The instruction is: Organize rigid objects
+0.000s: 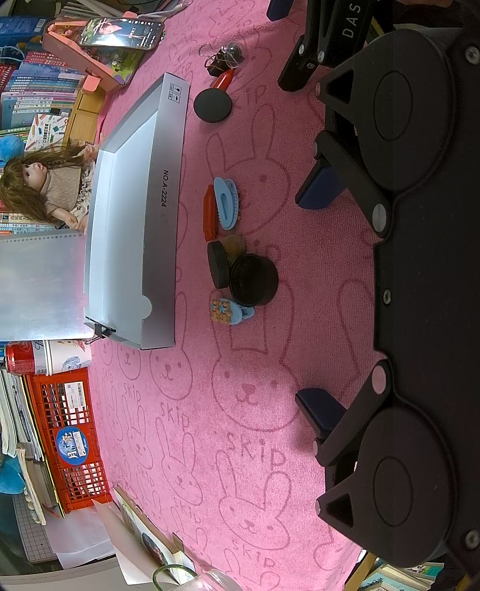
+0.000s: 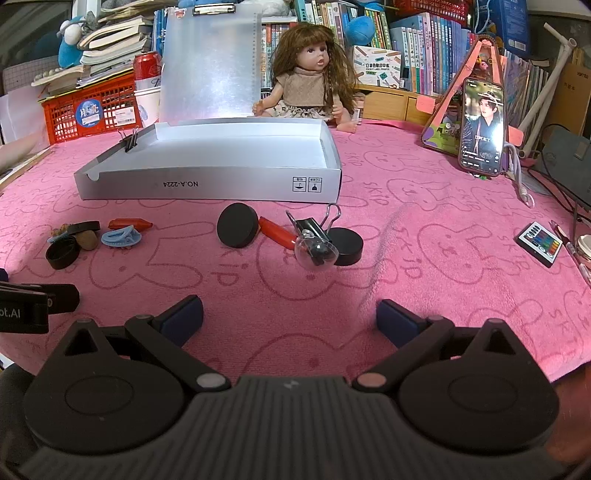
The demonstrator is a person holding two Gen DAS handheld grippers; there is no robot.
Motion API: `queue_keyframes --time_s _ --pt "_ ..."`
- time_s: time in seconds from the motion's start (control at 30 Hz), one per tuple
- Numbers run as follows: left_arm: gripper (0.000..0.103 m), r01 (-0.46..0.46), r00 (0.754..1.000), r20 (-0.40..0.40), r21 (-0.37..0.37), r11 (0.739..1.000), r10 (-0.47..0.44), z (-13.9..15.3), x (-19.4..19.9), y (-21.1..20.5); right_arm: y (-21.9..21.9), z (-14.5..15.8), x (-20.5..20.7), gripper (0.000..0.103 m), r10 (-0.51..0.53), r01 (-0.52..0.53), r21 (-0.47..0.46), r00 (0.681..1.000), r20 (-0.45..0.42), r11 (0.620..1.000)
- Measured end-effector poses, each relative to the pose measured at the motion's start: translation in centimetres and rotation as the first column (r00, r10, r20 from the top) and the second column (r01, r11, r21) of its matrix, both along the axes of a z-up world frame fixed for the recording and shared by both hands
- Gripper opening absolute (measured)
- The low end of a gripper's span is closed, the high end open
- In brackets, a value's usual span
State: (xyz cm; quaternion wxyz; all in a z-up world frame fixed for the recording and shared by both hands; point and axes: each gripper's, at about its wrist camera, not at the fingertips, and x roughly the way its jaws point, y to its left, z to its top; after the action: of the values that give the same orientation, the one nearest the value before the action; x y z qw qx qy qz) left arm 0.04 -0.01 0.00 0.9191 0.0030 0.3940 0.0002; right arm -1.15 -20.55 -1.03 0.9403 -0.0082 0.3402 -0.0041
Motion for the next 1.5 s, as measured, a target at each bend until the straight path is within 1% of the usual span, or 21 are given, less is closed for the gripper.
queue_keyframes --time_s 1.5 --pt "0.103 0.005 1.0 0.001 0.003 1.0 -0.005 -0.22 -0.12 0.16 0.02 -0.02 0.0 0.103 -0.003 0.003 0.006 1.0 0.001 1.0"
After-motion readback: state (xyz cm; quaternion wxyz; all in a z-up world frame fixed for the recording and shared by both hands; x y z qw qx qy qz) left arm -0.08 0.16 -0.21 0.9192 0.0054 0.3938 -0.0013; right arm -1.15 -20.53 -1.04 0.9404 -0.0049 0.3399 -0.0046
